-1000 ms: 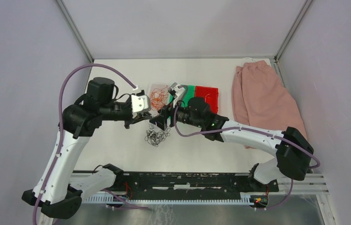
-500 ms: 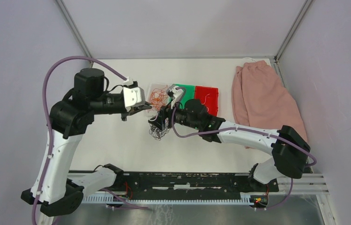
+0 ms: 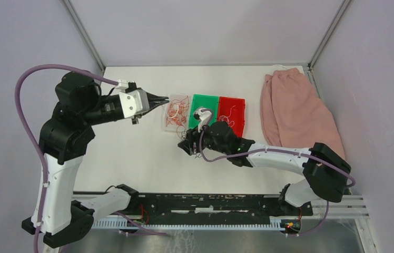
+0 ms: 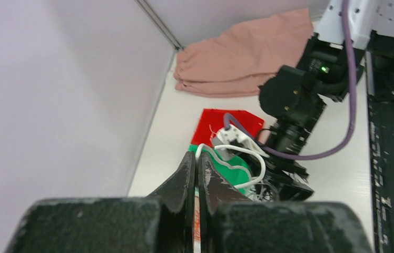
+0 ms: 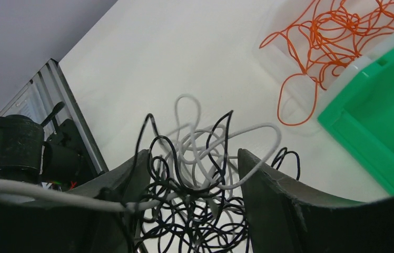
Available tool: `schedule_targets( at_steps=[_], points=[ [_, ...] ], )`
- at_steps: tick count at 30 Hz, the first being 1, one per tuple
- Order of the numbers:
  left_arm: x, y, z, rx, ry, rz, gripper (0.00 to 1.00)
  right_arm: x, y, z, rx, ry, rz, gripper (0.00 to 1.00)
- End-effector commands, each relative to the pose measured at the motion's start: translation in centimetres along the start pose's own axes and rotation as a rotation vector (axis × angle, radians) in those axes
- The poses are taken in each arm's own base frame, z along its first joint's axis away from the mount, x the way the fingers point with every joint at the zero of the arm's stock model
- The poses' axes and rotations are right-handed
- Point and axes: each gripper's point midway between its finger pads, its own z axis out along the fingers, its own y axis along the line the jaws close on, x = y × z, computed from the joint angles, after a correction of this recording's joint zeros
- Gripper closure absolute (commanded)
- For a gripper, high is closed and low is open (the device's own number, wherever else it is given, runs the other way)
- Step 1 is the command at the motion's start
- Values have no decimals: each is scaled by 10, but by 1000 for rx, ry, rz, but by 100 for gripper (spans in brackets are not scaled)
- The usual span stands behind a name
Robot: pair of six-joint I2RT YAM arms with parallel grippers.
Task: Untangle the cables
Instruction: Untie the cable.
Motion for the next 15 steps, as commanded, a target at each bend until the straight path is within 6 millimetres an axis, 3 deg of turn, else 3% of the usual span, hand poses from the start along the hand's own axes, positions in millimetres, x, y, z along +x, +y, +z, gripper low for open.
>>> schedule_targets(
  at_steps=[1,15],
  points=[
    [-54,33,-14,-159,-145,128,97,-4,-7,-14,37,-34,-19,33],
    [-124,104,-59,-589,-319,376,97,33,-28,-38,92,18,-22,32]
  ],
)
